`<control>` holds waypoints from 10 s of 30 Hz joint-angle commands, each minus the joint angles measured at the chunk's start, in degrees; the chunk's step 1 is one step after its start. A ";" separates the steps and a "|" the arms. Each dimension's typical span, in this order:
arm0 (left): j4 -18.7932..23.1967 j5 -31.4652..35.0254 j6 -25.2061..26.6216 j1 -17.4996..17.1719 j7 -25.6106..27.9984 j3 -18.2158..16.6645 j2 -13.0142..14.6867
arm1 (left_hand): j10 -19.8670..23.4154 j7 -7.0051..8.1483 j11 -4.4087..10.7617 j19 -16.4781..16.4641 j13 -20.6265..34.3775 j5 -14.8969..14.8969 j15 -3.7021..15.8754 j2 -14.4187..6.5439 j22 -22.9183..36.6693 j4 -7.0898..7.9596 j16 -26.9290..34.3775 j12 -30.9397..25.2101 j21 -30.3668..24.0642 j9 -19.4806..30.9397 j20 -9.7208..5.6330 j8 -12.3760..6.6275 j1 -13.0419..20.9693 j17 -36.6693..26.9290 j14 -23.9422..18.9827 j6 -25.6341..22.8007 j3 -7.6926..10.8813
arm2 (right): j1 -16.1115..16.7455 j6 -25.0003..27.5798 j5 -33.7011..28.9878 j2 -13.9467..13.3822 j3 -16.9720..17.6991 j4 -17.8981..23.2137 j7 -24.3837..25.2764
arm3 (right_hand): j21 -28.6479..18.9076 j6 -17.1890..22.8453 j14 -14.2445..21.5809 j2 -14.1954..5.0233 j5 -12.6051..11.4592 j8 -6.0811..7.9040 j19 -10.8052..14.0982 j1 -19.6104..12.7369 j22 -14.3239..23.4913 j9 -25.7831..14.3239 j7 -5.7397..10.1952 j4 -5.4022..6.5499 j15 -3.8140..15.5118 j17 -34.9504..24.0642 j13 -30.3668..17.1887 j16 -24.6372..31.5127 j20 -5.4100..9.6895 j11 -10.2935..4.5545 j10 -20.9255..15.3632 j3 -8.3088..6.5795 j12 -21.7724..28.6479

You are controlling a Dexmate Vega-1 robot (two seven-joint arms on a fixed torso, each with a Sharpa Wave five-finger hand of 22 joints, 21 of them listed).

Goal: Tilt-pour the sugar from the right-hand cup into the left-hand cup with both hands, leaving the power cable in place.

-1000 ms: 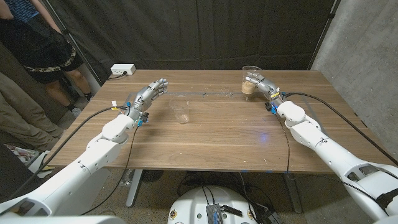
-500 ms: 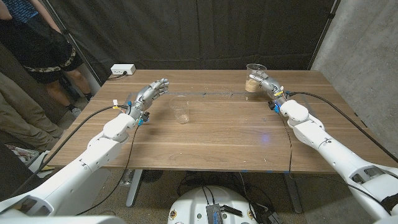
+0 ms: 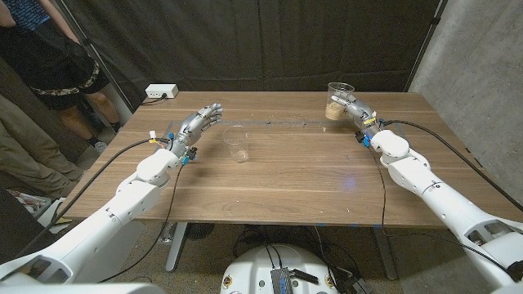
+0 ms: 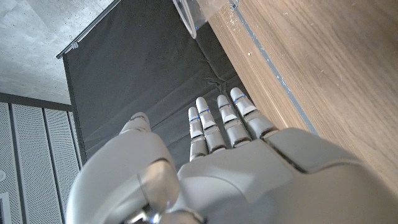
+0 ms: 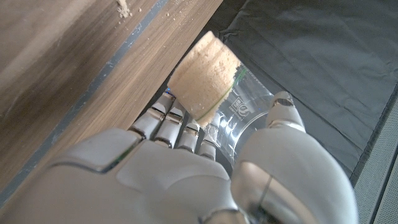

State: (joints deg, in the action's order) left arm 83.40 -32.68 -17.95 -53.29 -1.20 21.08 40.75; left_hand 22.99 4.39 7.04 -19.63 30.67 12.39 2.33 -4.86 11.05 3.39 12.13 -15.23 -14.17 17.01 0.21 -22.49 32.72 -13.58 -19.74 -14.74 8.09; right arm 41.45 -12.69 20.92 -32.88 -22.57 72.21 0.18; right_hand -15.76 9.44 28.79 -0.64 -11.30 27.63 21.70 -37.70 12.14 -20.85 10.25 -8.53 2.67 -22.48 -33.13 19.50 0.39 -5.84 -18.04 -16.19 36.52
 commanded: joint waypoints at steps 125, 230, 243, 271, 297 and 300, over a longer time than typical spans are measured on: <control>-6.05 7.95 -8.41 0.94 -15.06 2.56 14.64 | -11.48 0.39 -0.52 5.72 0.93 4.64 2.73 14.37 0.30 -0.89 -0.80 3.34 2.29 0.89 4.94 4.94 -5.17 -0.49 10.33 14.12 -14.01 | 2.14 8.92 -0.62 -4.49 0.98 11.45 4.36 | -0.24 3.13 2.79 -1.23 0.65 2.20 -0.05 -1.00 0.26 -1.27 -0.72 0.49 10.40 -2.49 -3.50 -1.53 0.24 0.14 -1.16 -0.23 2.95; -43.56 31.80 -37.10 21.72 -11.16 17.83 -4.63 | -11.76 1.03 0.71 5.46 0.98 6.98 3.82 12.05 0.31 -1.33 -0.40 2.02 1.80 1.12 3.30 4.13 -2.32 -0.59 9.98 13.77 -18.42 | 8.90 6.64 -2.77 -9.51 4.68 16.80 7.97 | -0.08 5.31 3.73 -1.40 0.67 2.80 -0.14 -0.38 0.19 -1.34 -1.88 0.74 10.45 -3.70 -5.16 -3.19 0.30 0.22 -1.68 -0.24 3.86; -50.10 31.99 -40.71 25.08 -12.32 19.02 -7.97 | -11.88 1.04 0.69 5.56 0.98 7.24 3.85 11.67 0.33 -1.37 -0.35 1.97 1.77 1.15 3.32 4.03 -1.91 -0.61 10.02 13.72 -18.56 | 10.37 6.84 -2.41 -10.04 5.46 18.16 9.21 | -0.05 5.31 3.77 -1.43 0.69 2.72 -0.17 -0.38 0.19 -1.30 -1.97 0.72 10.45 -3.87 -5.31 -3.31 0.29 -0.08 -1.76 -0.24 3.93; -49.19 33.49 -40.25 24.49 -10.15 19.62 -9.18 | -9.50 1.51 1.57 3.90 1.09 8.79 4.98 8.49 0.59 -2.05 0.62 0.52 0.81 1.28 2.60 3.10 1.75 -0.80 7.40 12.31 -17.88 | 11.99 6.58 -1.81 -11.18 6.31 19.10 9.42 | 0.02 5.86 3.91 -1.43 0.72 2.72 -0.24 -0.33 0.19 -1.22 -2.29 0.68 10.41 -4.29 -5.68 -3.63 0.35 0.24 -1.86 -0.21 4.06; -55.72 35.06 -43.17 27.23 -8.45 20.86 -12.41 | -3.05 2.45 3.12 1.97 2.53 9.81 6.97 3.29 0.83 -3.81 2.09 -4.05 -0.24 2.12 1.05 -0.88 8.55 -2.40 1.32 4.56 -16.01 | 11.02 6.41 -1.57 -10.64 6.02 17.20 9.09 | 0.08 5.86 3.97 -1.57 0.76 2.52 -0.29 -0.17 0.19 -1.16 -2.29 0.75 10.41 -4.60 -5.96 -3.94 0.32 0.23 -1.77 -0.21 4.05; -56.13 34.94 -43.62 27.28 -8.09 20.84 -12.75 | -2.79 2.60 3.11 1.77 2.69 9.76 7.17 3.03 0.82 -3.93 2.13 -4.35 -0.33 2.25 0.76 -1.34 8.96 -2.56 0.94 3.74 -15.97 | 10.96 6.30 -1.47 -10.64 6.10 16.97 9.02 | 0.08 5.93 3.96 -1.57 0.77 2.52 -0.29 -0.16 0.19 -1.15 -2.23 0.75 10.41 -4.64 -5.99 -3.98 0.31 0.35 -1.73 -0.21 4.03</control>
State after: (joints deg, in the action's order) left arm 29.93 1.83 -59.49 -26.85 -10.61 41.56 29.55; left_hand 19.53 6.82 10.14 -17.28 33.08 21.71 2.22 -1.78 11.59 -0.31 14.00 -19.08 -14.23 19.03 1.11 -23.10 40.83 -15.85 -18.04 -9.91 -7.79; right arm 52.67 -6.12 19.21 -43.56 -16.52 90.02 9.46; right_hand -15.76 15.03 32.47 -1.62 -10.58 30.01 21.56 -37.88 12.11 -22.06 7.87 -8.14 3.08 -26.98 -38.95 15.67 0.53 -5.43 -19.47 -16.27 40.28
